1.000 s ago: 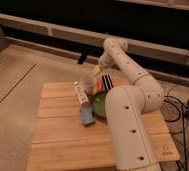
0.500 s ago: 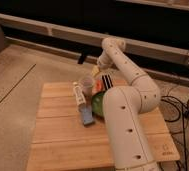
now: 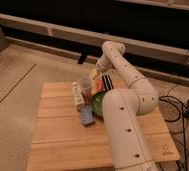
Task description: Place the pepper in the ceramic bowl
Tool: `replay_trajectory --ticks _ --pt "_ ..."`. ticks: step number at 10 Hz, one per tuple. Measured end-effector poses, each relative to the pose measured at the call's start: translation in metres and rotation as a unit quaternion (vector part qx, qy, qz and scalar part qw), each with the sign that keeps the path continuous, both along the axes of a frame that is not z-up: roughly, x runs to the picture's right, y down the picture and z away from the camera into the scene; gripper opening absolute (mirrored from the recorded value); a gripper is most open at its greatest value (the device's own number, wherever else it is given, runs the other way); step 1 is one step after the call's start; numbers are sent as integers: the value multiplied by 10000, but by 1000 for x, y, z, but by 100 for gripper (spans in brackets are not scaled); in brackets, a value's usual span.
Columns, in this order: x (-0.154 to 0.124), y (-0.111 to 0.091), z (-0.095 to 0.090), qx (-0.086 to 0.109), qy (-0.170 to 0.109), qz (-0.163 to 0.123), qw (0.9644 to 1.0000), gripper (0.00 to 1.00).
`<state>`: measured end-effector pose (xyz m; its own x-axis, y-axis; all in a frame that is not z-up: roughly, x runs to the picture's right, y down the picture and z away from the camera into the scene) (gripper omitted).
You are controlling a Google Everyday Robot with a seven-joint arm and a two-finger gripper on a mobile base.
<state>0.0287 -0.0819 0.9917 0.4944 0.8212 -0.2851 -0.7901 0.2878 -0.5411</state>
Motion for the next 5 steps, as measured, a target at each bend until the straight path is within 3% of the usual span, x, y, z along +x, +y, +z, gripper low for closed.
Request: replay_trajectory --ticks 5 --pt "-12 26 15 -283 -153 -131 9994 65"
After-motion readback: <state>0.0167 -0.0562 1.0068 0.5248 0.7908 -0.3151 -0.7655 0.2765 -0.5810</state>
